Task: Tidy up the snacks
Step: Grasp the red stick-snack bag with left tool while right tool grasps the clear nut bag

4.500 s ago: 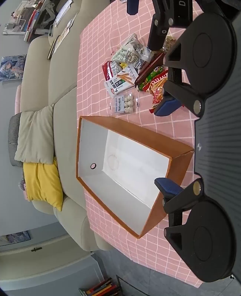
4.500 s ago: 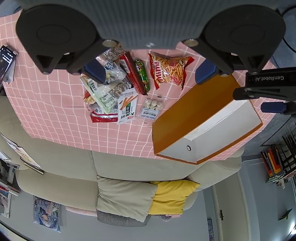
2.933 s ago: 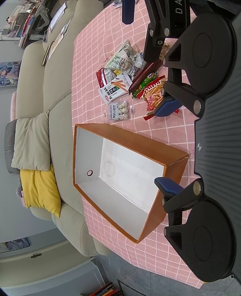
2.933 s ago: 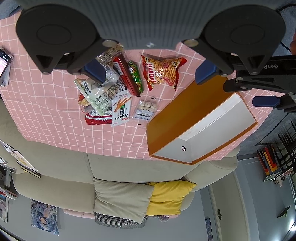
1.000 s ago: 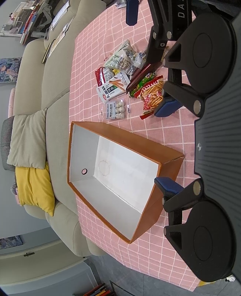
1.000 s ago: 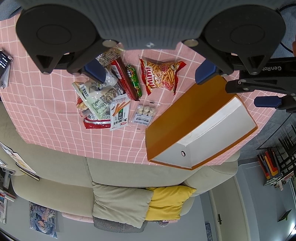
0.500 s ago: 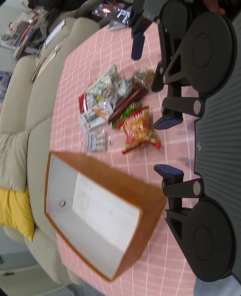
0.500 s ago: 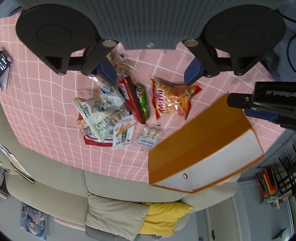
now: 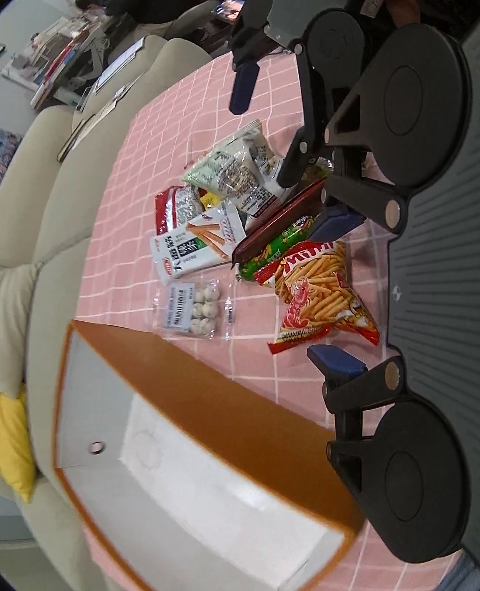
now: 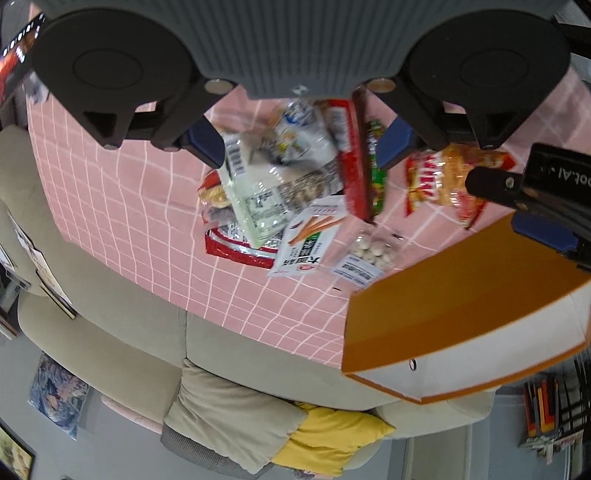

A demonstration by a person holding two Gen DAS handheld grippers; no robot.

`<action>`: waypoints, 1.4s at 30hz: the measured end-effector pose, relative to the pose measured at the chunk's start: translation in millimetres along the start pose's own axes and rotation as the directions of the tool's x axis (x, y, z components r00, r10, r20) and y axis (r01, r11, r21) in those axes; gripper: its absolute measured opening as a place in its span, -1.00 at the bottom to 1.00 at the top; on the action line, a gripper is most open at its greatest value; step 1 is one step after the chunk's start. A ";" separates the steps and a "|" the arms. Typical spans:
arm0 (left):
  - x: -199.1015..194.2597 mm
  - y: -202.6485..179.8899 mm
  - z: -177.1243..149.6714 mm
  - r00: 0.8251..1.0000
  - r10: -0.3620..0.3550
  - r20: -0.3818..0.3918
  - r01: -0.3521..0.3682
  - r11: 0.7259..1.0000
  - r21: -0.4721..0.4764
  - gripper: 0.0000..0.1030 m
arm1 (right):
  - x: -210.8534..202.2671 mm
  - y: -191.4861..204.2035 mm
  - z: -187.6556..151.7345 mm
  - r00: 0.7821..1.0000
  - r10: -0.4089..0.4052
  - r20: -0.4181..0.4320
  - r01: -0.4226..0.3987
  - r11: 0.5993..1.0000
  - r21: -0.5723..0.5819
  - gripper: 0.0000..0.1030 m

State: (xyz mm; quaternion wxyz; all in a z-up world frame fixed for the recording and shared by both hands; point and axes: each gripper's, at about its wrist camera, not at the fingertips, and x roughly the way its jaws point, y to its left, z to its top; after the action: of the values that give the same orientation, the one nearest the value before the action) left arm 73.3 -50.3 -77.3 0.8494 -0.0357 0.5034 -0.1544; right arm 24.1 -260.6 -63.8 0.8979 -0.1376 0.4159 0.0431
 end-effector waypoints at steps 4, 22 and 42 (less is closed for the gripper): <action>14.0 5.1 4.3 1.000 -0.011 -0.029 0.009 0.999 -0.048 0.47 | 15.9 -2.8 5.2 1.000 0.002 0.001 -0.002 0.999 -0.035 0.76; 48.5 9.6 8.6 0.994 -0.042 -0.106 0.029 0.993 -0.116 0.46 | 53.7 -2.7 8.7 0.999 0.010 -0.042 -0.010 1.000 -0.017 0.63; 3.1 7.2 9.3 1.000 0.007 -0.019 -0.009 0.994 -0.112 0.02 | 10.7 7.6 16.0 0.998 0.004 0.067 0.000 0.999 -0.055 0.17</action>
State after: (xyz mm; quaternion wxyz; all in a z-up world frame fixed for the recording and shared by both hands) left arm 84.3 -45.4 -76.9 0.8419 -0.0798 0.5194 -0.1228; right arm 41.3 -249.2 -63.7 0.9071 -0.1601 0.3846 0.0600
